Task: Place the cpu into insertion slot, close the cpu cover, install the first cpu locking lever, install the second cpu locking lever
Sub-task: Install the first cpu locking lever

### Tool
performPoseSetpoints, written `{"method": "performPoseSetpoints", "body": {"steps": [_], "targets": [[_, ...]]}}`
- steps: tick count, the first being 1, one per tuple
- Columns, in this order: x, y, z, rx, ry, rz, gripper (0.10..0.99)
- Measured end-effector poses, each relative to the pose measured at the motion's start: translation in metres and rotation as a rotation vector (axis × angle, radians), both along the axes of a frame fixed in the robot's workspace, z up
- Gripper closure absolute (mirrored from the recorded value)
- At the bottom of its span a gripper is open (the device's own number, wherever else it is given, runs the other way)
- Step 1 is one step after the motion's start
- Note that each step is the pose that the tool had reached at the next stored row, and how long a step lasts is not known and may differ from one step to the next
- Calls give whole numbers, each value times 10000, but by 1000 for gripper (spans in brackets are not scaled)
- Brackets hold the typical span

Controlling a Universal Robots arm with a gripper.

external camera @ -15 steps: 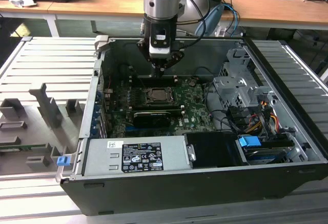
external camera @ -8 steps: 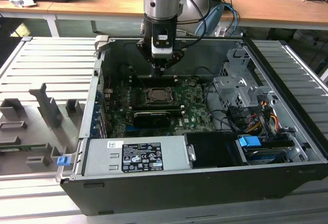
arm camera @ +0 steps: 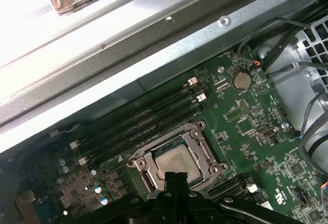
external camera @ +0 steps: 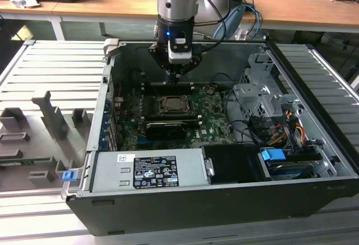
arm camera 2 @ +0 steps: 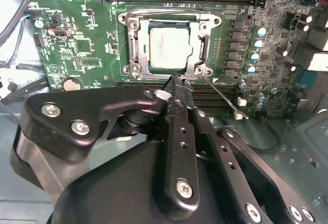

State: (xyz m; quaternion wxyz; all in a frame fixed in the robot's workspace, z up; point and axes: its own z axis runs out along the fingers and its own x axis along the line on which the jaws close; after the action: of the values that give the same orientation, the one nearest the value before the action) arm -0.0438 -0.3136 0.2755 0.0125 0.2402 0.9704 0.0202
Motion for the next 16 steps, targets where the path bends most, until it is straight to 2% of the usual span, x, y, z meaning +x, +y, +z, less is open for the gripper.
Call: {"method": "performPoseSetpoints", "body": {"steps": [16], "targets": [[1,-2,0,0,1,1075,980]]}}
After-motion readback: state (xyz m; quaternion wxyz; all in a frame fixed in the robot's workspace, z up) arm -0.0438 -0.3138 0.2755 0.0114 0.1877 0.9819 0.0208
